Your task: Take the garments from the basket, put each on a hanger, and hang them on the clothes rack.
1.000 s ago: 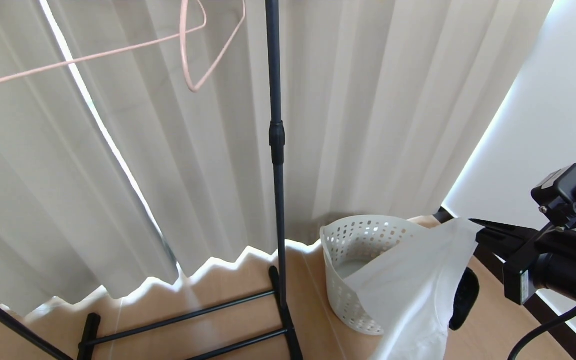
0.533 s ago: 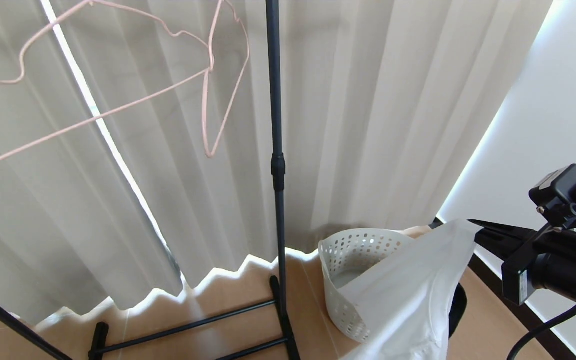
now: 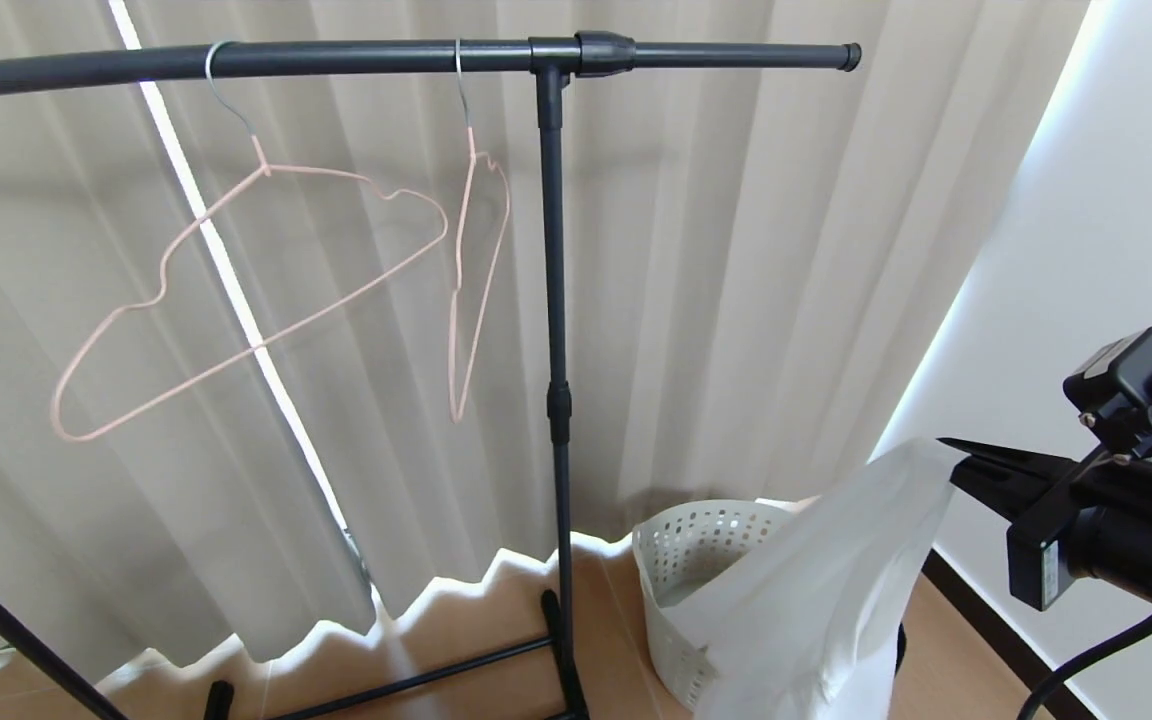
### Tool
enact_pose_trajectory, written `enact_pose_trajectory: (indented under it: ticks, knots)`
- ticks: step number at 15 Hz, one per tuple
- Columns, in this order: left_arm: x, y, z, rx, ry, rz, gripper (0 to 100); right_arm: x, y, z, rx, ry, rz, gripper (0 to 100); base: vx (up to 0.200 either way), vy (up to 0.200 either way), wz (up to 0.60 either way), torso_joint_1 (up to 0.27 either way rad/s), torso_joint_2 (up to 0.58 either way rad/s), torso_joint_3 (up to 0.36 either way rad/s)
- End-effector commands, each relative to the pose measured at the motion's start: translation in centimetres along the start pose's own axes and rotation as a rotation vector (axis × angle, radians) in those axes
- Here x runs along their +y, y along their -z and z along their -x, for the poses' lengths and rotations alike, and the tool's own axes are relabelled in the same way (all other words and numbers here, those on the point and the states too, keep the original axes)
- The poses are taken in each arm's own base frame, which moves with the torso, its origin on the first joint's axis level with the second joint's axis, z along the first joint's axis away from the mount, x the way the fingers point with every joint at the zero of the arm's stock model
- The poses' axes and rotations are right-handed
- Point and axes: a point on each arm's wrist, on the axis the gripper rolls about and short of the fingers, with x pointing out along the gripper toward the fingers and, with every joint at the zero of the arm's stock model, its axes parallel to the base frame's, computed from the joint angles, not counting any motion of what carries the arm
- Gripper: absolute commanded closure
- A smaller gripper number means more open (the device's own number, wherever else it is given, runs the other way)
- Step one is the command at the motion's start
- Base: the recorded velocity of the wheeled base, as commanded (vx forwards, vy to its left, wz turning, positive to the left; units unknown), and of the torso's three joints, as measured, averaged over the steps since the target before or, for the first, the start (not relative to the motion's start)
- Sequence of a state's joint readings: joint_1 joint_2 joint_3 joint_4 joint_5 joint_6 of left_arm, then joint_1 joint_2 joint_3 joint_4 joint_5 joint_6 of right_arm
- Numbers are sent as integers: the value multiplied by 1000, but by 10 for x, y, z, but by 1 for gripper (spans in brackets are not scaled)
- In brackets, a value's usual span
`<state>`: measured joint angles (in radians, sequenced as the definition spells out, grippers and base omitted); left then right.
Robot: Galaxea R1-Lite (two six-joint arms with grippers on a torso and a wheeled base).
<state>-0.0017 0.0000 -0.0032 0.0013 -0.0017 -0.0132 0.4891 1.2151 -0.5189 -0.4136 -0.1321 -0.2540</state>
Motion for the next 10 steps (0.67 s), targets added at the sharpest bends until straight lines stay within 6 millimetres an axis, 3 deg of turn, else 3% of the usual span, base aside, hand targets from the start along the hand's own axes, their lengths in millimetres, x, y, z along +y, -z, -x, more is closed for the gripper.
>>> enact_pose_trajectory:
  ticks: [1,10]
  knots:
    - [0,0,0,0,0,1,0,0,0,0,1,-1,1,100,0,0,0,203,-505,-315]
    - [0,0,0,0,0,1,0,0,1,-2,7,-2,0,100,0,0,0,224,-543,-254]
